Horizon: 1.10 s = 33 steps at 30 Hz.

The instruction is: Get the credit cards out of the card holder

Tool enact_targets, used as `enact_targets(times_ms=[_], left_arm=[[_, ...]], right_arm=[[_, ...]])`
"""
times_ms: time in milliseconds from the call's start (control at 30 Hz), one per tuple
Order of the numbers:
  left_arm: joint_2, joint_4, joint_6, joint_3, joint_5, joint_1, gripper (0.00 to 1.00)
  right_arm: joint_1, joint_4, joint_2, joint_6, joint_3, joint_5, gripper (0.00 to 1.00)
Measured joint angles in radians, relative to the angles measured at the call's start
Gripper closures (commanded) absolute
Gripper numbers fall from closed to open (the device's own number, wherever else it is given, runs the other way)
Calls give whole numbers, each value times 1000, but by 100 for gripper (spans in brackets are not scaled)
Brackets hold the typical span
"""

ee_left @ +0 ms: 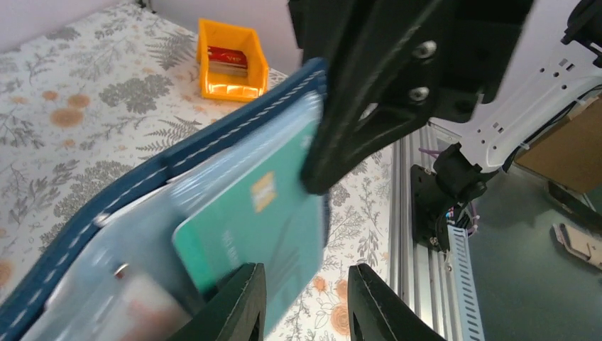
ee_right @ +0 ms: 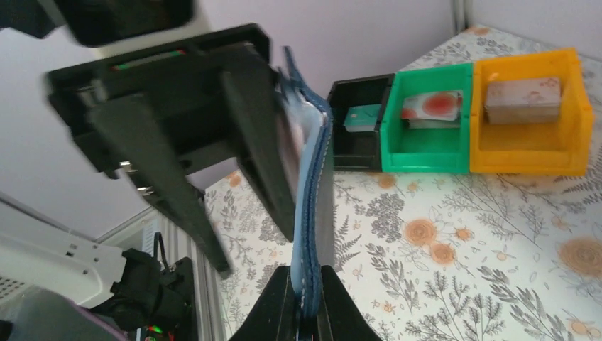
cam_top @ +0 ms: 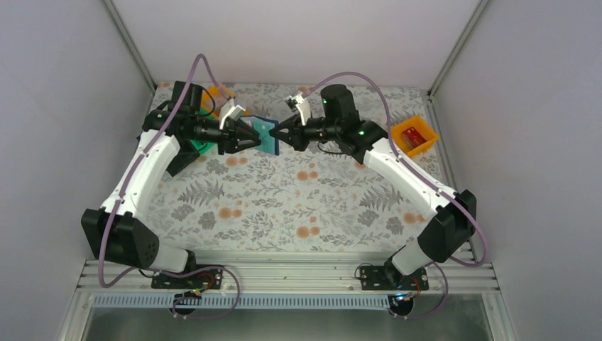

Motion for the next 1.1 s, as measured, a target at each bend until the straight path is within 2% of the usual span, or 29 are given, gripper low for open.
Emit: enact_targets(times_ms=[500,800,867,1000,1100], left_arm=[[-61,-28,13,0,-5,4,71],[-60,-44,45,2,16,6,64],[-60,-56,62,8,20,6,70],[-60,-61,86,15,50,5,96],[-59,-76,111,17,77,-2,98]], right_arm=[[2,33,-89,-98,-29,-126,96],[2,48,-103,-129,-40,-182,96],[2,48,-103,-138,-40,-187,96],[2,47,-103,-141,-40,-196,96],[3,47,-103,-141,-40,-208,96]])
